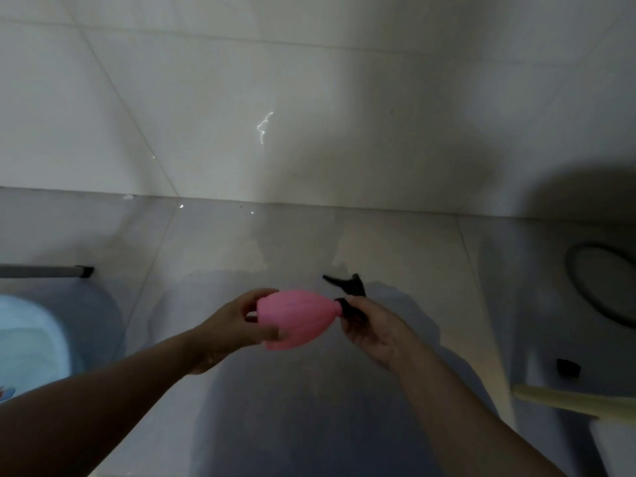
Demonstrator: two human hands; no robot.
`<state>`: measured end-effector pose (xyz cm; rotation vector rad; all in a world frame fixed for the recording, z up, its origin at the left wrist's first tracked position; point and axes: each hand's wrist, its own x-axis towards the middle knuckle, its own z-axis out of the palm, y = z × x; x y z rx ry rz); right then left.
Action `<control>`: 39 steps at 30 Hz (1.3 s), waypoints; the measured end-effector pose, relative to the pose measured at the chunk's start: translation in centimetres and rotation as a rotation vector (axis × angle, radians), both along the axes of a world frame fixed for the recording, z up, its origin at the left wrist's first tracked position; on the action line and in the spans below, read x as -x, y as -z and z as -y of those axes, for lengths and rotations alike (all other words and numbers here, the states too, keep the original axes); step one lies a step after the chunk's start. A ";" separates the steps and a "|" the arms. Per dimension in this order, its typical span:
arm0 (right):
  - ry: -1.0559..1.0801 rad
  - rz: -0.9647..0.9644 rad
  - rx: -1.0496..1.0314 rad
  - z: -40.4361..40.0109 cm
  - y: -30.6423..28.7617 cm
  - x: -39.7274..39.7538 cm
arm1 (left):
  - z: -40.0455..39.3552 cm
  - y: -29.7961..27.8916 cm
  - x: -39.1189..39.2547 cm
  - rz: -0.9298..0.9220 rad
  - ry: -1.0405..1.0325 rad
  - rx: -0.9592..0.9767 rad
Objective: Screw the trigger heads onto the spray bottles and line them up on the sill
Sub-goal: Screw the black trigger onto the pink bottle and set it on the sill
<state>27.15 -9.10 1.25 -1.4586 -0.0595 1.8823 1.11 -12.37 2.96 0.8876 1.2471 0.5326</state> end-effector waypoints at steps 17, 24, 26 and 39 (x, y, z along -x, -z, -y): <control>-0.438 0.396 -1.151 -9.5 -21.9 -3.4 | -11.9 -17.6 -2.4 0.043 -0.122 0.120; -0.371 0.479 -1.216 -9.3 -24.8 -3.4 | -11.5 -18.9 -3.2 0.155 -0.134 -0.003; -0.291 0.490 -1.125 -9.3 -25.2 -3.5 | -11.3 -19.2 -3.3 0.251 -0.182 -0.071; -0.147 0.457 -1.001 -9.2 -24.5 -2.6 | -11.4 -20.2 -3.6 0.321 -0.130 -0.220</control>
